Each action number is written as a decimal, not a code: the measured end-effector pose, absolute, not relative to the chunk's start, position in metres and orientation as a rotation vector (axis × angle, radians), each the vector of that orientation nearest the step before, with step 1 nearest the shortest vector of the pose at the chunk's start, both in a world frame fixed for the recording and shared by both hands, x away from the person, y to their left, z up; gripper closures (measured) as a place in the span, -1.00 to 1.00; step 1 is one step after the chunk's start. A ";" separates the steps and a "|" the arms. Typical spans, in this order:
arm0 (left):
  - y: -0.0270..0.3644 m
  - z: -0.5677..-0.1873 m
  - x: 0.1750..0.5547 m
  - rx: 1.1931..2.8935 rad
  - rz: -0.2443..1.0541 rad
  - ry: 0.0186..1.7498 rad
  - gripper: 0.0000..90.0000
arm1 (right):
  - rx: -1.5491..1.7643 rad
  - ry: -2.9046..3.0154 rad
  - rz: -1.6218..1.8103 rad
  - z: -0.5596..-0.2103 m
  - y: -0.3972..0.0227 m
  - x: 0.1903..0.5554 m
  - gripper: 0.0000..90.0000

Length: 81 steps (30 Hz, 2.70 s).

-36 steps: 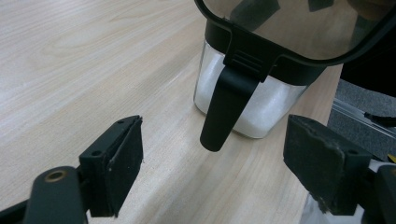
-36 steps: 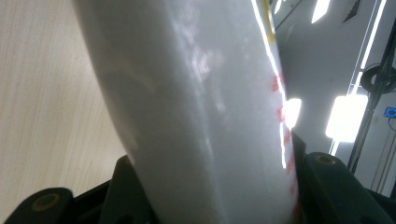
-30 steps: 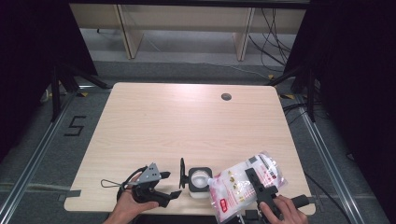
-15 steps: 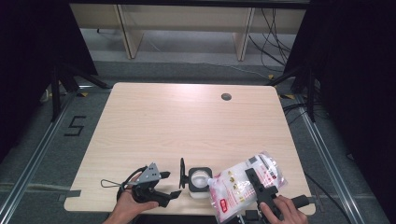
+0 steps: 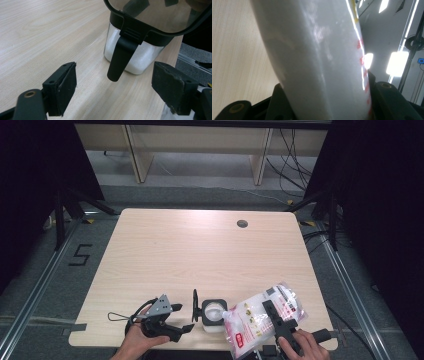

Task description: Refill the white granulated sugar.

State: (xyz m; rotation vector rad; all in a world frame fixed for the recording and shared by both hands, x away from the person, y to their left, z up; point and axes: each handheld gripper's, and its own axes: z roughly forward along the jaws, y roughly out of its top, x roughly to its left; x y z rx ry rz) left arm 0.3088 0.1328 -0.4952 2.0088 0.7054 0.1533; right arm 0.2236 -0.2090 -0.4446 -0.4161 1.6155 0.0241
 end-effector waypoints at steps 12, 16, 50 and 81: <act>0.133 -0.495 0.309 2.012 0.162 0.687 -0.56 | -0.421 1.618 0.013 -0.444 -0.209 0.223 0.22; 0.133 -0.495 0.309 2.006 0.158 0.699 -0.56 | -0.417 1.614 0.021 -0.444 -0.209 0.224 0.22; 0.134 -0.494 0.309 2.036 0.174 0.687 -0.56 | -0.382 1.634 0.055 -0.446 -0.212 0.224 0.24; 0.134 -0.495 0.310 2.036 0.175 0.681 -0.56 | -0.360 1.678 0.047 -0.445 -0.214 0.224 0.26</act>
